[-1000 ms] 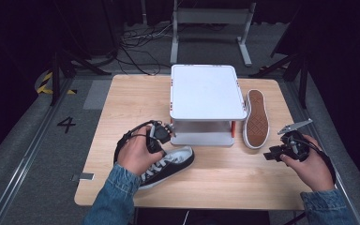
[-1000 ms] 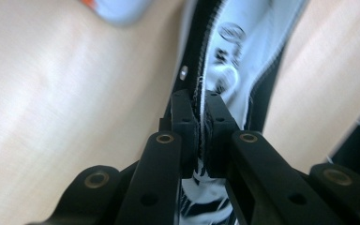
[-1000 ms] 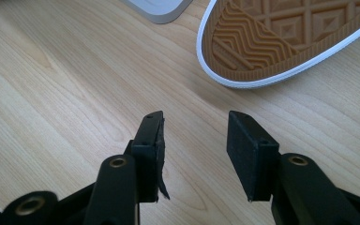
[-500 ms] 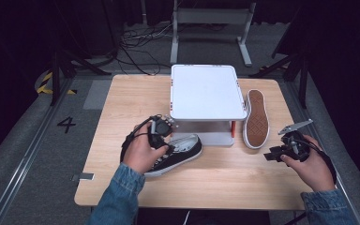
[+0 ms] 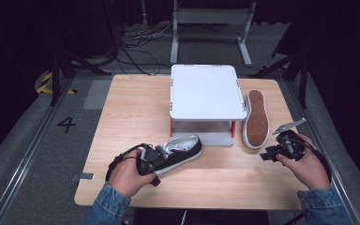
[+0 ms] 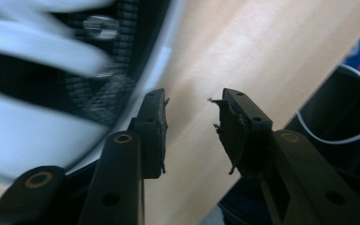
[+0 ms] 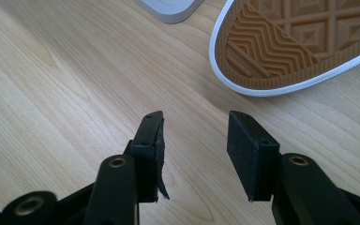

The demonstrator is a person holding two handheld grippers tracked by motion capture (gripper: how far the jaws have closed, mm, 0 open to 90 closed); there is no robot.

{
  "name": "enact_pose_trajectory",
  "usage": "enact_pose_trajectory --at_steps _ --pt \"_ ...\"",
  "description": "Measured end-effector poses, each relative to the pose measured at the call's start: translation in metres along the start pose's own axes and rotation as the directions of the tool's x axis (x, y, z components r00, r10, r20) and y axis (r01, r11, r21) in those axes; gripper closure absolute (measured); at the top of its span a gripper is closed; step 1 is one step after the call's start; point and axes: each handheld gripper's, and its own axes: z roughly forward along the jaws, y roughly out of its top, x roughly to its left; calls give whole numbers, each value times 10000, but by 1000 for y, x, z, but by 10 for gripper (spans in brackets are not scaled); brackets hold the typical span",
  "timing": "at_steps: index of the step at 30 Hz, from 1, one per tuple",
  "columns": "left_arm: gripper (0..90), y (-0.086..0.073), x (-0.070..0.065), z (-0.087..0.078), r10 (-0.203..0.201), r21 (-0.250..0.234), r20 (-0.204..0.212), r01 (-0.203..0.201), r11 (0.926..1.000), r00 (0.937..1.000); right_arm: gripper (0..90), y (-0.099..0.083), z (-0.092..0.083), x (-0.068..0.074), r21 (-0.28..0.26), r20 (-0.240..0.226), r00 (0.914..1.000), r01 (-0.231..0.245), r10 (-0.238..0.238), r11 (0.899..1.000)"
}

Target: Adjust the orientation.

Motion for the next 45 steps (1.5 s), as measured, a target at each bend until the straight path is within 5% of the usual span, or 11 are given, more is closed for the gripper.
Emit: enact_pose_trajectory --at_steps 15,16,19,23,26,29,32,36,38,44,45 --pt "830 -6 36 -6 -1857 -341 -905 1833 9825 9784 580 -3 -3 -2 -73 78 9999 -79 80 9999" --pt "830 -7 41 -7 -1979 -465 -1498 1930 9801 9687 580 -4 -3 -2 -67 91 9999 -96 97 9999" --pt "547 -9 66 -10 -3233 -828 -3111 3135 9460 8937 579 -6 -3 -3 -30 111 9998 -156 156 9999" --pt "601 -4 95 -9 -3457 -1463 -3019 3152 9377 8885 578 -7 -2 -3 20 143 9997 -205 205 9998" --pt "602 0 105 -10 -3815 -2715 -2783 3088 9116 8815 576 -8 1 -2 86 133 9998 -154 153 9998" --pt "537 -1 104 -16 -3817 -2891 -2690 3039 9078 8843 575 -8 1 -1 148 120 9999 -86 84 9999" --pt "409 -10 89 -31 -3745 -3235 -1776 3054 8956 9100 575 -8 1 -2 111 125 9999 -91 90 9999" --pt "289 -13 49 -54 -2502 -3094 -1663 1905 9317 9538 575 -7 0 -2 88 143 9999 -58 57 9999" --pt "247 -7 29 -60 -1869 -2811 -1918 1285 9510 9635 574 -6 0 -1 35 126 9999 11 -12 10000" --pt "238 16 15 -41 -615 -1766 -2505 169 9841 9661 572 -4 0 1 17 91 9999 82 -82 10000" --pt "246 22 18 -34 -562 -1401 -2874 161 9900 9562 571 -5 -1 1 18 117 9999 88 -88 10000"
